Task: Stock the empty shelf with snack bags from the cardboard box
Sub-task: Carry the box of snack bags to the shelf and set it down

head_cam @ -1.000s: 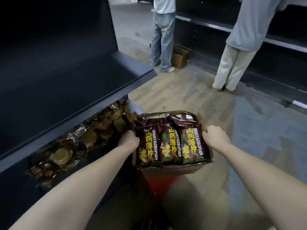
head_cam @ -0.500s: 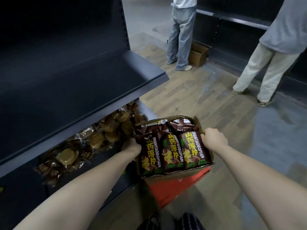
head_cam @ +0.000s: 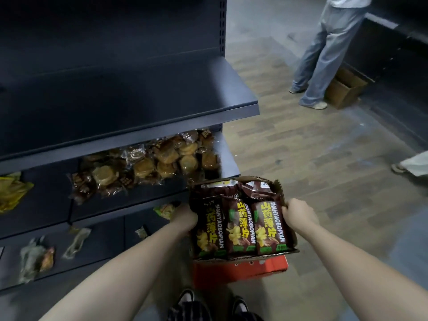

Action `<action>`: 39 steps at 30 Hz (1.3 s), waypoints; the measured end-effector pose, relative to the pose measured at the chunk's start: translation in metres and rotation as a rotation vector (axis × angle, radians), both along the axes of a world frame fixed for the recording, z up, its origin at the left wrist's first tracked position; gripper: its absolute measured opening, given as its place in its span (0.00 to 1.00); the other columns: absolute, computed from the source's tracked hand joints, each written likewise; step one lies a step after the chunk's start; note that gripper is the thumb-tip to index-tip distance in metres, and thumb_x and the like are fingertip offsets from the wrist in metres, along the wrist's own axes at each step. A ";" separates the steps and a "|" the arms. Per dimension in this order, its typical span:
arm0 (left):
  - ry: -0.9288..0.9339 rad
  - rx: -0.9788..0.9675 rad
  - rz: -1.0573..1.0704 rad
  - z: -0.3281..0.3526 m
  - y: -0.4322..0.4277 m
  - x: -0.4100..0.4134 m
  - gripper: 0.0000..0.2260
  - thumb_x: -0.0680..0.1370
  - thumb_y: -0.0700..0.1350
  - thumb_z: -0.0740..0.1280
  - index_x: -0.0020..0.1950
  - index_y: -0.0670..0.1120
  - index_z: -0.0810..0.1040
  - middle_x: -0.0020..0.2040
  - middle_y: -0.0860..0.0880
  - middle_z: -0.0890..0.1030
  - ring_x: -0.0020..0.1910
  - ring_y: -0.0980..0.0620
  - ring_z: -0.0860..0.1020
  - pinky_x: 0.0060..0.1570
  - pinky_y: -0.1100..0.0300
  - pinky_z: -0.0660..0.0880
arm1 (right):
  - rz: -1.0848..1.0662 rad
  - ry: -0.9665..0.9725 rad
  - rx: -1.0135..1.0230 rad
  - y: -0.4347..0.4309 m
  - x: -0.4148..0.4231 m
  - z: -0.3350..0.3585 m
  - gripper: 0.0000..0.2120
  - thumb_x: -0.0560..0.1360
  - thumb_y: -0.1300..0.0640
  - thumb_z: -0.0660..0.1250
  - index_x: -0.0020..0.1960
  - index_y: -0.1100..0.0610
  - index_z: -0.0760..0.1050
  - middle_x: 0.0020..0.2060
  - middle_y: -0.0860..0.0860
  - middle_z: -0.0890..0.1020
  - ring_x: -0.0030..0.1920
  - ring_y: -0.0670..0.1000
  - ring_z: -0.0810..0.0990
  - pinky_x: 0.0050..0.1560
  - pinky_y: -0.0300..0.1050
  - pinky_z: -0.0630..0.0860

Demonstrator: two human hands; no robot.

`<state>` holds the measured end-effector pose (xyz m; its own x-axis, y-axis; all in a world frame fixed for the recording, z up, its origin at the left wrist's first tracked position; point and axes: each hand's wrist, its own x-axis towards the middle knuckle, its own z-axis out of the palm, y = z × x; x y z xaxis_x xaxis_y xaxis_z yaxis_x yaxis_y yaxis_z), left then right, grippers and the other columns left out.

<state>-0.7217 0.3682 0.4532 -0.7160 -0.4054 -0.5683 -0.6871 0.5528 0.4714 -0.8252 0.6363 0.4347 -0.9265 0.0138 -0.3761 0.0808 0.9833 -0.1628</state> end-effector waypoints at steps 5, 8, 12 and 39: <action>-0.019 0.018 0.114 -0.014 0.013 0.011 0.09 0.79 0.44 0.57 0.48 0.43 0.75 0.44 0.46 0.79 0.43 0.48 0.78 0.42 0.57 0.76 | 0.075 -0.043 0.016 0.003 -0.014 -0.015 0.13 0.79 0.51 0.57 0.49 0.58 0.76 0.51 0.58 0.81 0.50 0.60 0.80 0.45 0.47 0.75; -0.047 0.036 0.157 -0.024 0.016 0.012 0.09 0.78 0.45 0.58 0.50 0.44 0.76 0.46 0.45 0.81 0.44 0.46 0.80 0.44 0.53 0.81 | 0.093 -0.067 0.028 0.003 -0.018 -0.025 0.13 0.79 0.50 0.57 0.49 0.57 0.76 0.50 0.57 0.81 0.50 0.60 0.80 0.43 0.46 0.74; -0.069 -0.010 0.143 -0.034 0.023 0.016 0.06 0.77 0.41 0.59 0.43 0.42 0.74 0.43 0.45 0.78 0.46 0.44 0.80 0.40 0.56 0.77 | 0.114 -0.095 0.033 0.004 -0.020 -0.039 0.13 0.80 0.50 0.57 0.47 0.58 0.74 0.50 0.57 0.81 0.46 0.59 0.78 0.42 0.45 0.72; -0.042 -0.368 -0.354 -0.059 0.075 0.019 0.31 0.81 0.53 0.55 0.78 0.45 0.43 0.78 0.43 0.46 0.77 0.44 0.43 0.73 0.44 0.52 | 0.640 0.000 -0.129 -0.080 0.062 -0.054 0.30 0.80 0.47 0.55 0.78 0.54 0.49 0.74 0.60 0.57 0.72 0.60 0.60 0.69 0.51 0.62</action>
<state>-0.7025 0.4432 0.3939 -0.8250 -0.3211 -0.4650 -0.4421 0.8793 0.1772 -0.7628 0.5566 0.3809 -0.7368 -0.5855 -0.3380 -0.5140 0.8099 -0.2825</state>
